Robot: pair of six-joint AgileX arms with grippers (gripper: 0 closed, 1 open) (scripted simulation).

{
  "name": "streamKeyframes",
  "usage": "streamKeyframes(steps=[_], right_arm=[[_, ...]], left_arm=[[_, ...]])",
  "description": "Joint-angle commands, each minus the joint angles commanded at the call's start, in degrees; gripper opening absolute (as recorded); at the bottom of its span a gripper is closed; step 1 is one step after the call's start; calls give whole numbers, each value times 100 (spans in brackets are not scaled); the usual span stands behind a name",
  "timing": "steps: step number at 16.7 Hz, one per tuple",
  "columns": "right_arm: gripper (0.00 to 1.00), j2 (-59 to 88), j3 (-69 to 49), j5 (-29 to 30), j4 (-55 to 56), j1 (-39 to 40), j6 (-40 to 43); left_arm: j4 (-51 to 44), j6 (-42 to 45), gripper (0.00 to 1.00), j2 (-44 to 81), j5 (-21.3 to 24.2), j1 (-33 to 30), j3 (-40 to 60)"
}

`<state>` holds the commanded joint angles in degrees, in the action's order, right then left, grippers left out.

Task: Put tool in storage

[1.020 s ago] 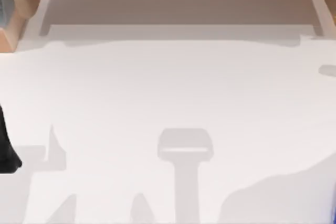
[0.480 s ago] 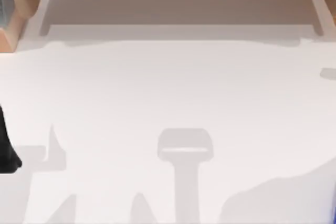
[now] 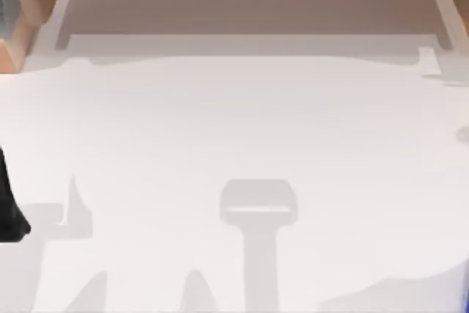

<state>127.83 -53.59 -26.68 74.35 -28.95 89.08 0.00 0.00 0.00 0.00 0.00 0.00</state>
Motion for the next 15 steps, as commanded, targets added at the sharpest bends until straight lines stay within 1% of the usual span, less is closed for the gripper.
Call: streamKeyframes(steps=[5, 11, 15], right_arm=[[0, -25, 70, -23, 63, -24, 4], [0, -472, 1226, -428, 705, -411, -18], [0, -552, 1380, -501, 819, -480, -10]], left_arm=[[0, 0, 100, 0, 0, 0, 0], [0, 0, 100, 0, 0, 0, 0], [0, 0, 100, 0, 0, 0, 0]])
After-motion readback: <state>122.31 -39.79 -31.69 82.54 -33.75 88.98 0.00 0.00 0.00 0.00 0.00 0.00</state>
